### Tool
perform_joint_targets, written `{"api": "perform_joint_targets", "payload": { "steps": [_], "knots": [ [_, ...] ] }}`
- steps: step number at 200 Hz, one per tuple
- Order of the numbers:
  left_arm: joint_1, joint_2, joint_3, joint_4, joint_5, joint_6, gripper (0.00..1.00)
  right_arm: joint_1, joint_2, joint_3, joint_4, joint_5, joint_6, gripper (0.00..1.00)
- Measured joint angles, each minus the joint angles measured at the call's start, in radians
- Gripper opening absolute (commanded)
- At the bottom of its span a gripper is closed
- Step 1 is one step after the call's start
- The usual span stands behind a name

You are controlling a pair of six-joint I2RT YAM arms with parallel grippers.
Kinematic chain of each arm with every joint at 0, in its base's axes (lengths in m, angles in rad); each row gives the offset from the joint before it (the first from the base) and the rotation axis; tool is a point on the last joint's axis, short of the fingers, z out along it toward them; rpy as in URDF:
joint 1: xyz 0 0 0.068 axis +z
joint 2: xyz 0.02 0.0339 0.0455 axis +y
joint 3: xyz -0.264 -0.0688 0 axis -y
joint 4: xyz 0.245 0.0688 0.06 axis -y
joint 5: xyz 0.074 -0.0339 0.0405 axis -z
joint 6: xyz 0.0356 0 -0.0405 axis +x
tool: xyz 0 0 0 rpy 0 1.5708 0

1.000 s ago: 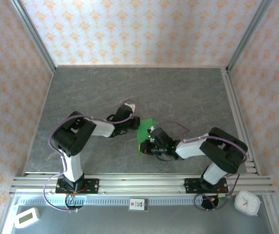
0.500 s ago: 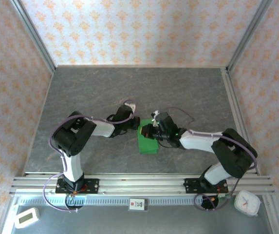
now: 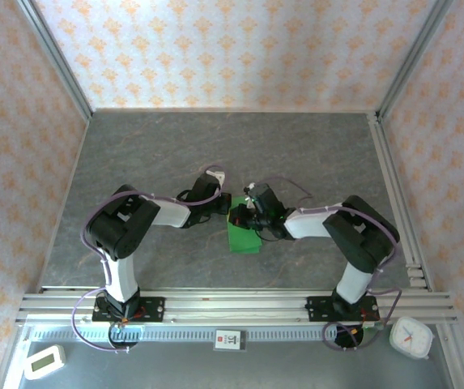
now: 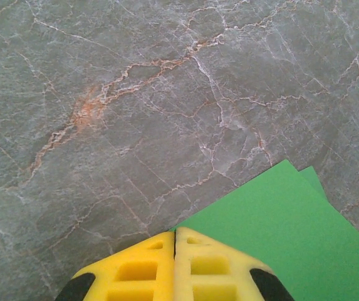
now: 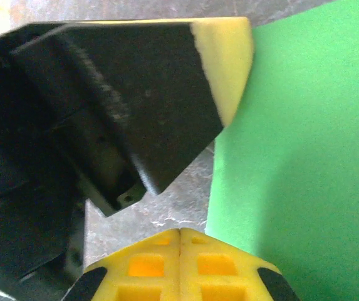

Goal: Fold a paper plane with a square sheet of paper (pick it up from the middle)
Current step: First fold in half a square sheet of paper at the center of the table.

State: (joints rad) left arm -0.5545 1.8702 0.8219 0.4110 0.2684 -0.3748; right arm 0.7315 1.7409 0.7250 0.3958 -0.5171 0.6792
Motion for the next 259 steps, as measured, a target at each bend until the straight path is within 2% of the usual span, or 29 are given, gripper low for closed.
{"api": "perform_joint_targets", "payload": {
  "steps": [63,170,259],
  "knots": [
    [0.0,0.0,0.0,0.0,0.0,0.0,0.0,0.0,0.098,0.057,0.011,-0.012,-0.009,0.0],
    [-0.002,0.02,0.001,0.036,0.004,0.0,0.0,0.013,0.081,0.072,-0.079,-0.009,-0.205,0.0],
    [-0.002,0.024,0.001,0.045,0.008,0.0,0.0,0.089,0.014,-0.006,-0.084,-0.004,-0.224,0.0]
  ]
}}
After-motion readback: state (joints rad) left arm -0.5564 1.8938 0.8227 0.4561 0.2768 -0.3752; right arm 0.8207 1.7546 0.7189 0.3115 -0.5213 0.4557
